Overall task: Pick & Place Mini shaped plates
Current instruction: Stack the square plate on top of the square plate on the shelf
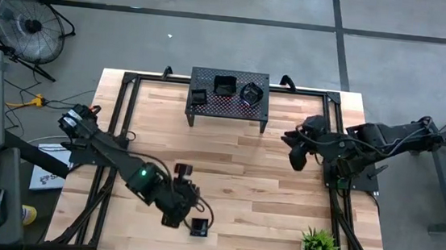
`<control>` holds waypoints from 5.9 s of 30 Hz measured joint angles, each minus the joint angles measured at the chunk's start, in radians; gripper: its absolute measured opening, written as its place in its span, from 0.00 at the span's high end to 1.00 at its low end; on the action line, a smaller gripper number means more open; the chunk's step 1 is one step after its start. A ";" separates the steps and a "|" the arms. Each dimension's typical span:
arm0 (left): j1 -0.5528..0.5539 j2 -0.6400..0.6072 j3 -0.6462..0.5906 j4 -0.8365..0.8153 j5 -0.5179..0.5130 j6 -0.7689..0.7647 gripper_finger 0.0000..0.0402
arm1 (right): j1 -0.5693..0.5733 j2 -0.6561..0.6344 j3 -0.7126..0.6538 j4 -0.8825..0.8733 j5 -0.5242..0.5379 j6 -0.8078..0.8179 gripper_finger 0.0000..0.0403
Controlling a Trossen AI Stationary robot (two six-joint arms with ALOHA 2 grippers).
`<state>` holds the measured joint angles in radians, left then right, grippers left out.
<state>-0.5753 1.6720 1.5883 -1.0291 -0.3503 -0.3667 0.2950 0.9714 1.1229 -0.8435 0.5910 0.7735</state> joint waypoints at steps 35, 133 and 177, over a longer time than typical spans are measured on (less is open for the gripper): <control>-0.014 0.077 -0.250 0.284 0.192 -0.056 0.67 | -0.013 -0.782 -0.845 0.655 -0.184 -0.334 0.77; -0.280 0.219 -0.252 0.370 -0.085 -0.581 0.67 | -0.173 -0.794 -0.843 0.533 -0.336 -0.250 0.85; -0.272 0.160 -0.817 1.450 -0.197 -1.340 0.67 | -0.173 -0.794 -0.843 0.530 -0.337 -0.250 0.84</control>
<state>-0.8473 1.8323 0.7708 0.4204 -0.5468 -1.7068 0.1219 0.1772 0.2794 -0.3133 0.2535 0.5236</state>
